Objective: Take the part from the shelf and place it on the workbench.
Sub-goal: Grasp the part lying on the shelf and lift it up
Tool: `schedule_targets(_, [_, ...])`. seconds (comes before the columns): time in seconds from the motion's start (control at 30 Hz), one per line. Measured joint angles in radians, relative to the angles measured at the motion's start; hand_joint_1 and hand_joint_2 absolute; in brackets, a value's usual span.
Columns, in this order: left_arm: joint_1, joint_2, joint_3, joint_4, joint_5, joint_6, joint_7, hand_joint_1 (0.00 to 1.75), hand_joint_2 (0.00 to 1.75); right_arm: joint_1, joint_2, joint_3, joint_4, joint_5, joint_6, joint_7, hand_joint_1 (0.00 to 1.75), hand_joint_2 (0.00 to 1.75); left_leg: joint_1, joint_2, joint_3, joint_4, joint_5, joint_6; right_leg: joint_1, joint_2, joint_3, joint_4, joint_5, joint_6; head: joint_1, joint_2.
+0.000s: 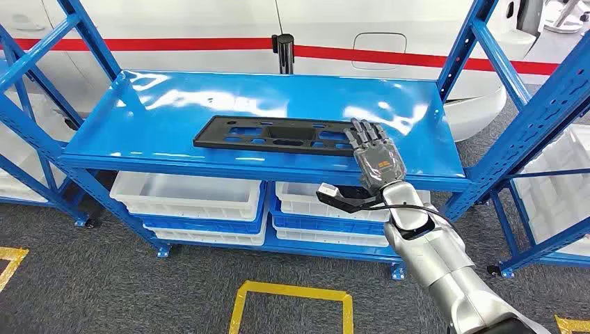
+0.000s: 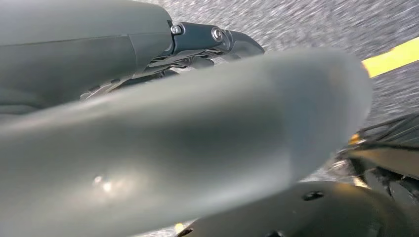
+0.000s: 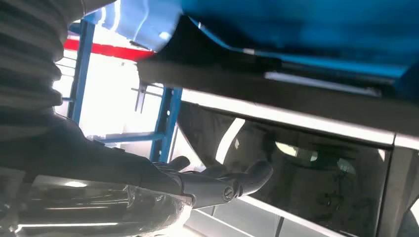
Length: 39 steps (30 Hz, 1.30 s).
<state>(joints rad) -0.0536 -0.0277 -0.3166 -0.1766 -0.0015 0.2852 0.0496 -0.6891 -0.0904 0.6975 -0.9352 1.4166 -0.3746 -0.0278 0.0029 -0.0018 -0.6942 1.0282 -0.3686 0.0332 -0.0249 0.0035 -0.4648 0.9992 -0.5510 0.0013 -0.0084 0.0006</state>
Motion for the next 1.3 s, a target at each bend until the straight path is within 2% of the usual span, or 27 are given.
schedule_targets(0.07, [0.000,0.000,0.000,0.001,0.000,0.001,-0.001,0.00,0.00,-0.001,0.002,0.000,0.002,0.005,-0.001,0.004,0.00,1.75,-0.008,0.000,0.001,-0.004,-0.005,0.005,0.002,0.003,0.007,-0.010,-0.007,0.007,-0.002,0.000])
schedule_targets(0.1, [0.000,0.000,0.000,0.002,-0.001,0.002,-0.002,0.00,0.00,-0.002,0.003,0.000,0.003,0.010,-0.001,0.007,0.00,1.75,-0.012,-0.004,0.004,-0.014,0.001,0.010,0.005,0.004,0.018,-0.009,-0.008,0.015,-0.002,0.000])
schedule_targets(0.17, [0.001,-0.002,0.000,0.002,-0.001,0.006,-0.003,0.00,0.00,-0.005,0.004,-0.002,0.000,0.017,-0.002,0.012,0.00,1.75,-0.014,-0.009,0.031,-0.029,-0.011,0.019,0.012,0.005,0.031,0.006,-0.004,0.032,-0.004,0.000])
schedule_targets(0.2, [0.001,-0.004,0.000,0.002,0.000,0.009,-0.003,0.00,0.00,-0.009,0.004,-0.003,-0.001,0.019,-0.001,0.012,0.00,1.75,-0.012,-0.010,0.049,-0.034,-0.014,0.023,0.014,0.005,0.025,0.042,0.002,0.037,-0.003,0.000])
schedule_targets(0.3, [-0.004,-0.005,0.000,0.002,0.001,0.015,-0.005,0.00,0.00,-0.019,0.002,-0.006,-0.002,0.021,0.000,0.013,0.00,1.75,-0.009,-0.012,0.084,-0.036,-0.035,0.030,0.015,0.004,-0.070,0.202,-0.012,0.035,-0.004,0.000])
schedule_targets(0.33, [-0.005,-0.005,0.000,0.002,0.002,0.016,-0.006,0.00,0.00,-0.020,0.001,-0.006,-0.002,0.021,0.000,0.013,0.00,1.75,-0.009,-0.013,0.087,-0.036,-0.039,0.029,0.016,0.004,-0.091,0.231,-0.018,0.033,-0.004,0.000])
schedule_targets(0.53, [-0.005,-0.005,0.000,0.002,0.002,0.016,-0.006,0.00,0.00,-0.019,0.001,-0.006,-0.002,0.021,0.000,0.013,0.00,1.75,-0.009,-0.014,0.089,-0.036,-0.043,0.029,0.016,0.004,-0.106,0.249,-0.029,0.032,-0.005,0.000])
schedule_targets(0.6, [-0.005,-0.007,0.000,0.002,0.004,0.018,-0.016,0.00,0.00,-0.016,-0.001,-0.005,-0.001,0.020,0.001,0.012,0.87,1.75,-0.014,-0.017,0.108,-0.036,-0.056,0.032,0.020,0.004,-0.156,0.276,-0.063,0.021,-0.005,0.000])
schedule_targets(0.63, [-0.004,-0.009,0.004,0.002,0.017,0.021,-0.054,0.00,0.00,-0.015,-0.003,-0.007,0.000,0.018,-0.001,0.011,1.30,1.75,-0.019,-0.020,0.126,-0.036,-0.069,0.033,0.028,0.004,-0.164,0.218,-0.033,0.019,-0.005,0.000])
schedule_targets(0.67, [-0.005,-0.013,0.020,0.001,0.044,0.027,-0.133,0.00,0.00,-0.013,-0.009,-0.011,-0.001,0.014,-0.005,0.008,1.67,1.75,-0.024,-0.025,0.143,-0.033,-0.082,0.030,0.036,0.004,-0.166,0.147,0.008,0.005,-0.007,0.000])
schedule_targets(0.73, [-0.008,-0.021,0.069,-0.001,0.111,0.029,-0.324,0.00,0.87,-0.010,-0.022,-0.026,-0.016,0.005,-0.012,-0.003,1.51,1.75,-0.026,-0.023,0.148,0.003,-0.120,0.013,0.037,0.004,-0.118,-0.009,0.113,-0.019,-0.012,0.000])
schedule_targets(0.77, [-0.012,-0.023,0.095,-0.002,0.135,0.026,-0.395,0.00,1.31,-0.009,-0.026,-0.033,-0.024,0.002,-0.013,-0.008,1.45,1.75,-0.022,-0.020,0.126,0.049,-0.145,0.001,0.031,0.003,-0.109,-0.018,0.120,-0.035,-0.014,0.000])
schedule_targets(0.8, [-0.014,-0.025,0.110,-0.002,0.148,0.020,-0.429,0.00,1.75,-0.009,-0.029,-0.038,-0.031,0.000,-0.013,-0.011,1.43,1.75,-0.016,-0.014,0.092,0.111,-0.177,-0.010,0.025,0.003,-0.100,-0.021,0.119,-0.039,-0.014,0.000])
schedule_targets(0.83, [-0.016,-0.025,0.121,-0.003,0.157,0.020,-0.451,0.00,1.75,-0.008,-0.030,-0.040,-0.033,-0.002,-0.014,-0.012,1.41,1.75,-0.008,-0.011,0.053,0.176,-0.203,-0.018,0.024,0.003,-0.099,-0.021,0.118,-0.040,-0.014,0.000])
schedule_targets(0.87, [-0.017,-0.026,0.134,-0.004,0.166,0.026,-0.479,0.00,1.75,-0.005,-0.030,-0.043,-0.034,-0.003,-0.014,-0.015,1.41,1.75,0.001,-0.007,0.016,0.224,-0.214,-0.027,0.023,0.003,-0.098,-0.020,0.115,-0.040,-0.014,0.000])
schedule_targets(0.9, [-0.017,-0.027,0.145,-0.006,0.173,0.038,-0.506,0.00,1.75,-0.003,-0.031,-0.046,-0.035,-0.004,-0.015,-0.017,1.40,1.75,0.008,-0.004,-0.006,0.243,-0.209,-0.033,0.023,0.004,-0.096,-0.020,0.113,-0.039,-0.014,0.000])
schedule_targets(0.93, [-0.017,-0.027,0.155,-0.007,0.178,0.053,-0.533,0.00,1.75,-0.002,-0.032,-0.049,-0.036,-0.005,-0.016,-0.020,1.40,1.75,0.013,-0.002,-0.007,0.219,-0.180,-0.038,0.021,0.004,-0.093,-0.020,0.110,-0.036,-0.014,0.000])
schedule_targets(1.0, [-0.019,-0.028,0.173,-0.010,0.182,0.081,-0.566,0.00,0.87,-0.001,-0.033,-0.054,-0.040,-0.006,-0.017,-0.024,1.32,1.75,0.019,0.001,0.039,0.088,-0.090,-0.040,0.019,0.005,-0.082,-0.020,0.102,-0.029,-0.014,0.000])
schedule_targets(1.03, [-0.021,-0.028,0.180,-0.011,0.183,0.088,-0.574,0.00,0.44,-0.001,-0.034,-0.057,-0.041,-0.006,-0.017,-0.025,1.30,1.75,0.017,0.002,0.065,0.022,-0.060,-0.037,0.019,0.005,-0.078,-0.021,0.099,-0.026,-0.014,0.000])
schedule_targets(1.07, [-0.023,-0.028,0.187,-0.011,0.183,0.093,-0.580,0.00,0.00,-0.002,-0.035,-0.059,-0.043,-0.006,-0.018,-0.025,1.28,1.75,0.014,0.003,0.082,-0.021,-0.049,-0.032,0.019,0.004,-0.076,-0.022,0.097,-0.022,-0.013,0.000])
schedule_targets(1.1, [-0.024,-0.028,0.193,-0.012,0.186,0.097,-0.591,0.00,0.00,-0.003,-0.036,-0.061,-0.044,-0.006,-0.018,-0.025,1.30,1.75,0.010,0.003,0.088,-0.040,-0.048,-0.025,0.020,0.004,-0.077,-0.023,0.095,-0.017,-0.013,0.000])
schedule_targets(1.13, [-0.024,-0.028,0.199,-0.012,0.193,0.100,-0.608,0.00,0.44,-0.002,-0.037,-0.062,-0.044,-0.006,-0.020,-0.027,1.33,1.75,0.007,0.002,0.090,-0.045,-0.051,-0.020,0.022,0.004,-0.078,-0.021,0.092,-0.013,-0.013,0.000])
schedule_targets(1.17, [-0.023,-0.029,0.208,-0.013,0.202,0.097,-0.634,0.00,0.87,-0.002,-0.037,-0.064,-0.044,-0.007,-0.022,-0.029,1.33,1.75,0.005,0.001,0.091,-0.046,-0.047,-0.020,0.025,0.004,-0.080,-0.019,0.090,-0.011,-0.013,0.000])
schedule_targets(1.23, [-0.022,-0.032,0.227,-0.014,0.220,0.082,-0.687,0.00,1.75,-0.001,-0.039,-0.067,-0.044,-0.010,-0.028,-0.036,1.33,1.75,0.002,0.000,0.093,-0.048,-0.036,-0.025,0.029,0.003,-0.080,-0.015,0.086,-0.010,-0.012,0.000])
schedule_targets(1.27, [-0.022,-0.033,0.237,-0.014,0.227,0.068,-0.708,0.00,1.75,-0.002,-0.039,-0.069,-0.044,-0.012,-0.031,-0.040,1.33,1.75,-0.002,-0.001,0.092,-0.047,-0.037,-0.026,0.029,0.003,-0.079,-0.016,0.086,-0.009,-0.011,0.000])
schedule_targets(1.3, [-0.021,-0.034,0.244,-0.015,0.232,0.056,-0.717,0.00,1.75,-0.004,-0.040,-0.070,-0.044,-0.014,-0.034,-0.042,1.33,1.75,-0.006,-0.001,0.092,-0.047,-0.038,-0.022,0.027,0.002,-0.079,-0.017,0.085,-0.007,-0.012,0.000])
